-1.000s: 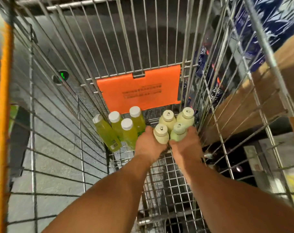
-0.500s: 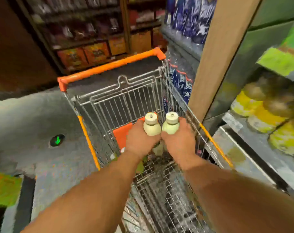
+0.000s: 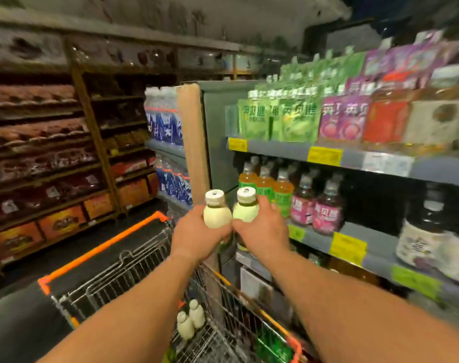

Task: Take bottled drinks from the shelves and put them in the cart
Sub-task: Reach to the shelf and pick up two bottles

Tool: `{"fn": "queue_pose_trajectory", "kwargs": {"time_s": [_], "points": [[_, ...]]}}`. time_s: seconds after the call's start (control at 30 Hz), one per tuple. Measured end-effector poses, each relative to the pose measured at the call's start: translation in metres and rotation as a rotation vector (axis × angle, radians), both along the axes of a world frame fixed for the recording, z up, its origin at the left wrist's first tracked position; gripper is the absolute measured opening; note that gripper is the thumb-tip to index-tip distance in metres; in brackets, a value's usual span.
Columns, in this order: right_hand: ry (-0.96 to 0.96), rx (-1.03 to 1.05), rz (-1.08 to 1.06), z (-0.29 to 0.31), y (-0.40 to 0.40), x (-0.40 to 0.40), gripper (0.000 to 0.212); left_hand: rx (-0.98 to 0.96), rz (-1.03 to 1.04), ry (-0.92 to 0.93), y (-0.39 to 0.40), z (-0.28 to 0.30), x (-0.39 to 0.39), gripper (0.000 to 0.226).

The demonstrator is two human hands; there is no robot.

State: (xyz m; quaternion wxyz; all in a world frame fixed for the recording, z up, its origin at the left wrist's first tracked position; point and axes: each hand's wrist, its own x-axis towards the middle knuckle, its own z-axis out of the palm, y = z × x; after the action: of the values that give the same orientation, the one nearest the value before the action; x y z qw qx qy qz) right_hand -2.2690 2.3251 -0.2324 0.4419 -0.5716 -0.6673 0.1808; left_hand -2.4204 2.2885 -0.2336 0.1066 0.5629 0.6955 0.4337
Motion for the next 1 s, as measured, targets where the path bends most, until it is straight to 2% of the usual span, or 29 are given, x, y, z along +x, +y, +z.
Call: {"fn": "queue_pose_trajectory", "kwargs": {"time_s": [0.1, 0.2, 0.3, 0.4, 0.67, 0.83, 1.0], "points": [[-0.014, 0.065, -0.107, 0.046, -0.019, 0.074, 0.062, 0.059, -0.085, 0.044, -0.004, 0.046, 0.068, 0.074], [-0.034, 0.093, -0.207, 0.084, -0.045, 0.154, 0.068, 0.113, -0.183, 0.068, -0.012, 0.084, 0.144, 0.071], [-0.085, 0.129, -0.299, 0.110, -0.074, 0.239, 0.079, 0.158, -0.277, 0.087, -0.026, 0.109, 0.225, 0.071], [-0.109, 0.140, -0.392, 0.129, -0.107, 0.315, 0.080, 0.187, -0.366, 0.122, -0.043, 0.129, 0.301, 0.077], [-0.128, 0.231, -0.592, 0.159, -0.205, 0.474, 0.083, 0.253, -0.585, 0.123, -0.110, 0.169, 0.467, 0.058], [-0.125, 0.214, -0.683, 0.174, -0.264, 0.552, 0.065, 0.253, -0.697, 0.099, -0.153, 0.184, 0.552, 0.060], [-0.134, 0.235, -0.781, 0.191, -0.316, 0.630, 0.064, 0.212, -0.849, 0.055, -0.187, 0.202, 0.639, 0.063]]}}
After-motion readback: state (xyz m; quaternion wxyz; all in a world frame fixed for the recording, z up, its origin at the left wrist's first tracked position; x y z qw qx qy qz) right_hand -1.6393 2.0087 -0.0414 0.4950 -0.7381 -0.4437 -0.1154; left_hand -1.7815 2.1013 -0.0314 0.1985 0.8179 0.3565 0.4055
